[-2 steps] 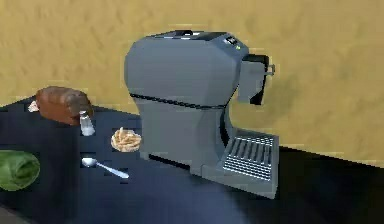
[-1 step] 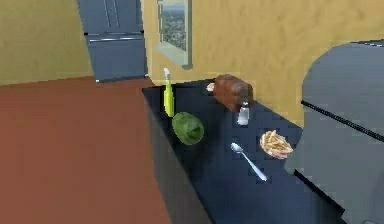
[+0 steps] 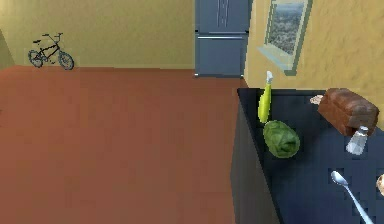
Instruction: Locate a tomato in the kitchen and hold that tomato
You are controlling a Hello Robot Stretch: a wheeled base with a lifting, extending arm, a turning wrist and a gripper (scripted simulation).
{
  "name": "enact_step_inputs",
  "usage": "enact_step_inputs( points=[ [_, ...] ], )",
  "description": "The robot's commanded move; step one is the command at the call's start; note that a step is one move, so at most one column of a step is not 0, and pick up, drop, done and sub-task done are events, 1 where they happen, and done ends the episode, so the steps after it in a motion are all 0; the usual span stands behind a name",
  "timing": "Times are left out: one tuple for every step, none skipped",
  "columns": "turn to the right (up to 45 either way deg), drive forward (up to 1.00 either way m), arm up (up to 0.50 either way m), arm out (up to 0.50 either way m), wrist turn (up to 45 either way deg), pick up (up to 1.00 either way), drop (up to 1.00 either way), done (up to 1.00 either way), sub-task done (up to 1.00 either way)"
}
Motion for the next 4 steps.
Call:
enact_step_inputs(
  points=[
    [0.0,0.0,0.5,0.0,0.0,0.0,0.0,0.0,0.0],
    [0.0,0.0,0.38,0.0,0.0,0.0,0.0,0.0,0.0],
    [0.0,0.0,0.0,0.0,45.0,0.0,0.0,0.0,0.0],
    [0.0,0.0,0.0,0.0,45.0,0.0,0.0,0.0,0.0]
  ],
)
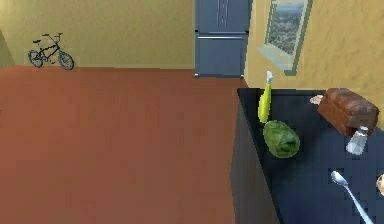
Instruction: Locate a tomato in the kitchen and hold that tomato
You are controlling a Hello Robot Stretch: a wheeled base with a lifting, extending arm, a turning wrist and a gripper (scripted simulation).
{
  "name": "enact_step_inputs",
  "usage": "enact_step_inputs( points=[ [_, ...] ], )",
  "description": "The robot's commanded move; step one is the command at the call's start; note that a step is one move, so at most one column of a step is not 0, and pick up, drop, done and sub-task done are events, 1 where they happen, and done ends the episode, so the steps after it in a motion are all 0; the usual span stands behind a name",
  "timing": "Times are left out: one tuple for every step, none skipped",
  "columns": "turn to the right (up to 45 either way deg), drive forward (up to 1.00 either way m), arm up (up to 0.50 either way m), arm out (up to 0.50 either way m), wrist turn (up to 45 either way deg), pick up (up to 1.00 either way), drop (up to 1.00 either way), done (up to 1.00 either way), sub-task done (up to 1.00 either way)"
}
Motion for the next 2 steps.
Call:
enact_step_inputs(
  points=[
    [0.0,0.0,0.0,0.0,45.0,0.0,0.0,0.0,0.0],
    [0.0,0.0,0.0,0.0,24.0,0.0,0.0,0.0,0.0]
  ],
)
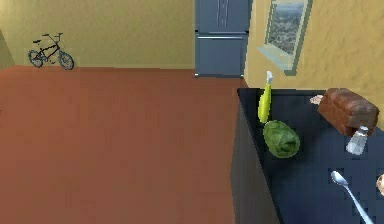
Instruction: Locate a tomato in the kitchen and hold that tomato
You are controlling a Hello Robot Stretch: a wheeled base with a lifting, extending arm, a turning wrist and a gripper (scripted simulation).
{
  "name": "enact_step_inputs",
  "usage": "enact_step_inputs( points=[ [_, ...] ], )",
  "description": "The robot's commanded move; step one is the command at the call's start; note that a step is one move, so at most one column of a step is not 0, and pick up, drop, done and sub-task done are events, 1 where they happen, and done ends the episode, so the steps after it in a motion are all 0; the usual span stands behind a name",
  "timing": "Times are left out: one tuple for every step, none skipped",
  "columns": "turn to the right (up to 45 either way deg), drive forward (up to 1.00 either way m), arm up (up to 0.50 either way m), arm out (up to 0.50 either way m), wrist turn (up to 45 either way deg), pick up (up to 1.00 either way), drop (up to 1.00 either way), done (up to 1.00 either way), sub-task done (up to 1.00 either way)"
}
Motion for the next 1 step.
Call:
enact_step_inputs(
  points=[
    [0.0,0.0,-0.12,0.0,0.0,0.0,0.0,0.0,0.0]
  ],
)
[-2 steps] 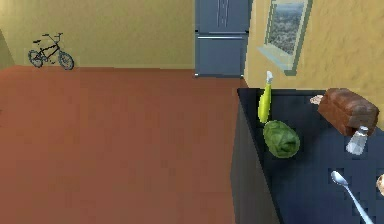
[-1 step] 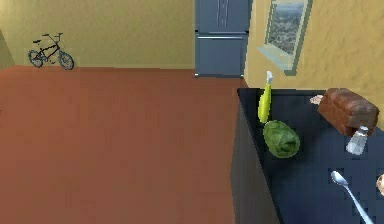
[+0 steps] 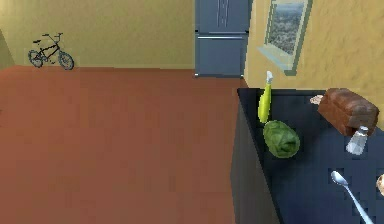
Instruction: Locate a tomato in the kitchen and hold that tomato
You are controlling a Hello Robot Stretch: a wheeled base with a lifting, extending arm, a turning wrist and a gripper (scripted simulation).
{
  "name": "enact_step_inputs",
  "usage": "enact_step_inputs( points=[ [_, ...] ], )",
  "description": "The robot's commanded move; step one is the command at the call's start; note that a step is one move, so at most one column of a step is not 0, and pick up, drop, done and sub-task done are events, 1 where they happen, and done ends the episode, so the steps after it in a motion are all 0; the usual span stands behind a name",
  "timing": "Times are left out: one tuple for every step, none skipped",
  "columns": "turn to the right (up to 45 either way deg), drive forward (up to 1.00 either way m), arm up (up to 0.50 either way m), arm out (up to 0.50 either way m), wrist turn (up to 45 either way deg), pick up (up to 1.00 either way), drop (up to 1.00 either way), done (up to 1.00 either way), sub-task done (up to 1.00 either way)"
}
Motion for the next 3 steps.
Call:
enact_step_inputs(
  points=[
    [0.0,0.0,0.0,0.0,0.0,1.0,0.0,0.0,0.0],
    [0.0,0.0,0.1,0.0,0.0,0.0,0.0,0.0,0.0],
    [0.0,0.0,0.0,0.0,0.0,0.0,0.0,1.0,0.0]
  ],
)
